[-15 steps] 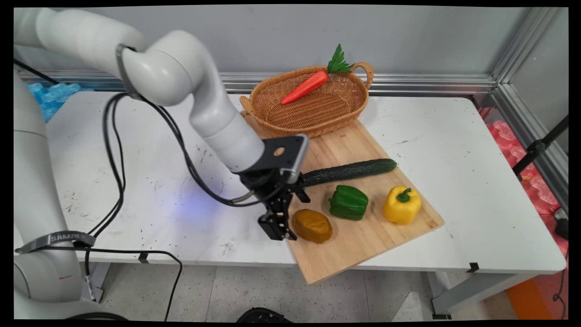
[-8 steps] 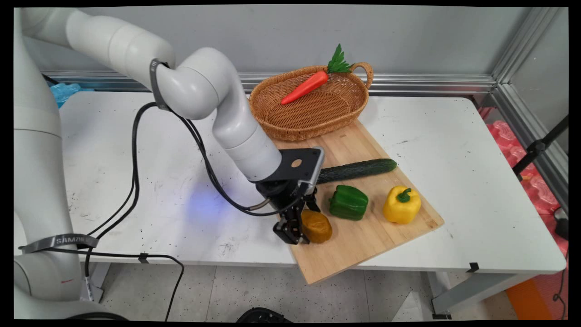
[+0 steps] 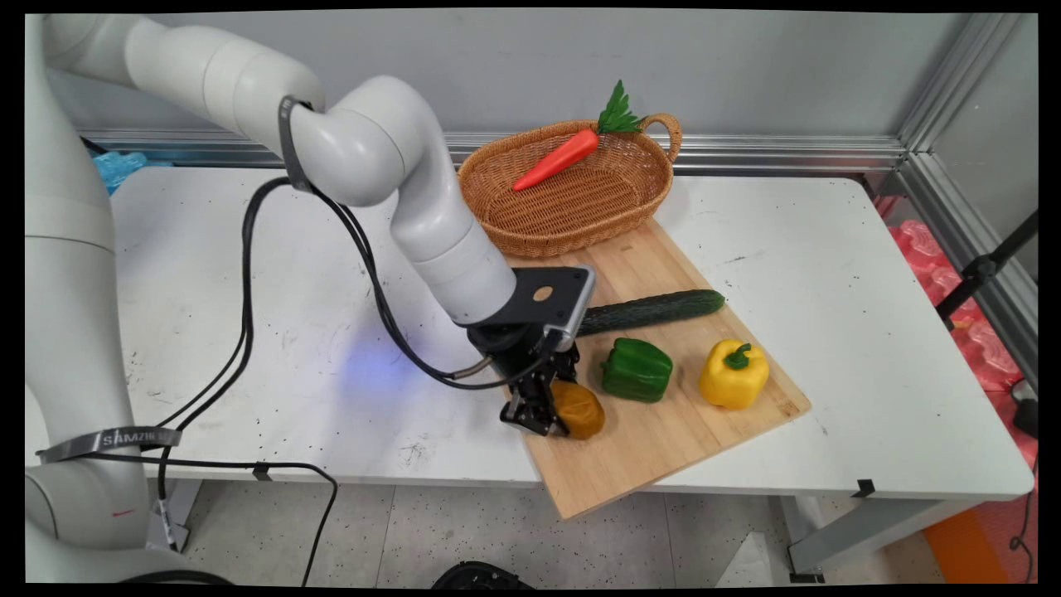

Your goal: Place the picked object in the vegetable basket

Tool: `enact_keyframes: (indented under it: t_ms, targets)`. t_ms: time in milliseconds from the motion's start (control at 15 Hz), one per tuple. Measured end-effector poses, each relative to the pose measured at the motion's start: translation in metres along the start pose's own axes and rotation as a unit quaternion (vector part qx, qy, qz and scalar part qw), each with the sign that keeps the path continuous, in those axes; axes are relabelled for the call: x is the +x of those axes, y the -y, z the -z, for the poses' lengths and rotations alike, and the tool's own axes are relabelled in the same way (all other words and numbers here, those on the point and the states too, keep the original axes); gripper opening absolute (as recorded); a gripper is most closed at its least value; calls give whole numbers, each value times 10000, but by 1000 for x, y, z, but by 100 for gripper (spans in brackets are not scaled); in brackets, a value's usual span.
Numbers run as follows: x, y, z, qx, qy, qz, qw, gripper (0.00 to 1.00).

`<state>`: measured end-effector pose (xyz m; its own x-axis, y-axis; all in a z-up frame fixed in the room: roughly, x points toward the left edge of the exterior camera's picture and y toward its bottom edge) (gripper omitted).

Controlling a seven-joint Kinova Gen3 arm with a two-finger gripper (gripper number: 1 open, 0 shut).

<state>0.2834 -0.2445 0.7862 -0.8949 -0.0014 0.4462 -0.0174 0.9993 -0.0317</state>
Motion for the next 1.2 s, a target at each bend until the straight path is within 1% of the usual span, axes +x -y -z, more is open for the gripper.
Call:
enact_keyframes:
  t_ms: [133,400,533,667,800,933,1000,1200]
  targets:
    - [2,0,13,-10,-14,-12,10000,0]
    - [6,-5,54,-12,-55,113,9999,0]
    - [7,-5,77,60,-77,310,9995,0]
    - [6,-3,103,183,-102,666,9976,0]
    - [3,2,126,359,-125,1048,9938,0]
    - [-2,12,147,566,-156,1428,9880,0]
    - [-4,16,153,638,-170,1545,9858,0]
    - [-10,34,174,950,-228,2000,9749,0]
